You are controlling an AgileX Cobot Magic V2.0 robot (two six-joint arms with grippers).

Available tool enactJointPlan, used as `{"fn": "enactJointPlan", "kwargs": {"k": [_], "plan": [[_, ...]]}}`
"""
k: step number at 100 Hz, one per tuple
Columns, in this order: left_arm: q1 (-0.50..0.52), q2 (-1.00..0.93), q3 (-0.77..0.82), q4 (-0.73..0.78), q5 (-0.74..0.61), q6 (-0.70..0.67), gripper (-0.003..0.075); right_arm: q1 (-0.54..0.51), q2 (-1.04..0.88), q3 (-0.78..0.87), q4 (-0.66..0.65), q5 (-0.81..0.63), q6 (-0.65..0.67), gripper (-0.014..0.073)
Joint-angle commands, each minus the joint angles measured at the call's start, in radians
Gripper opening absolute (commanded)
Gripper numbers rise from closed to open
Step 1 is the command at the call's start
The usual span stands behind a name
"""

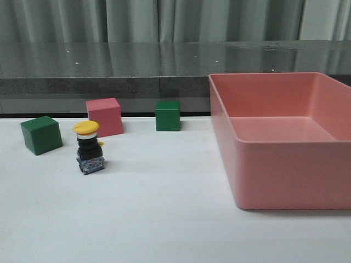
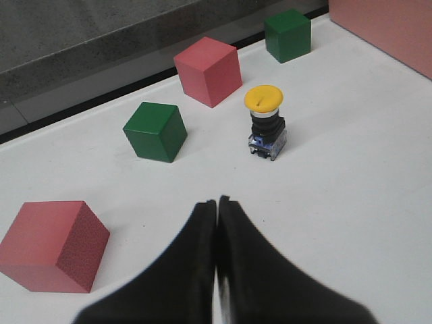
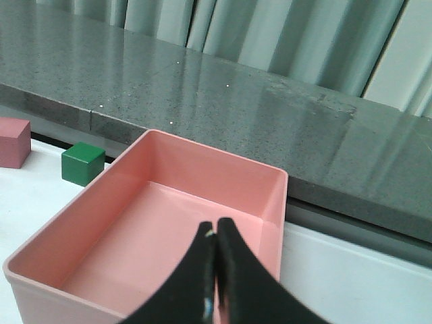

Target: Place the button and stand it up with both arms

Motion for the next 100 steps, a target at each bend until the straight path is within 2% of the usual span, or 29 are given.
{"fn": "enactJointPlan", "kwargs": {"k": [1,19,24,29,39,67,75,100], "plan": [[0.001,0.002,-0.029,-0.012,-0.08,-0.007,-0.002,-0.007,0.009,-0.029,0.01,-0.076,-0.003,-0.0061],[0.001,-0.009,-0.016,0.003,-0.155,-0.024,-0.002,-0.007,0.009,-0.029,0.01,-0.076,-0.003,-0.0061],[0.001,-0.029,0.0,0.062,-0.201,-0.107,-0.002,-0.007,0.009,-0.029,0.01,-0.076,-0.003,-0.0061],[0.001,-0.061,0.019,0.191,-0.231,-0.233,-0.002,-0.007,0.009,-0.029,0.01,-0.076,-0.003,-0.0061],[0.009,-0.145,0.063,0.356,-0.245,-0.429,-0.002,-0.007,0.009,-0.029,0.01,-0.076,-0.003,-0.0061],[0.172,-0.443,0.213,0.356,-0.245,-0.455,-0.002,-0.007,0.009,-0.029,0.01,-0.076,-0.003,-0.0061],[0.185,-0.511,0.245,0.356,-0.245,-0.455,-0.002,-0.007,0.009,-0.029,0.01,-0.076,-0.003,-0.0061],[0.185,-0.505,0.315,0.432,-0.311,-0.511,-0.002,-0.007,0.008,-0.029,0.01,-0.075,-0.003,-0.0061]]}}
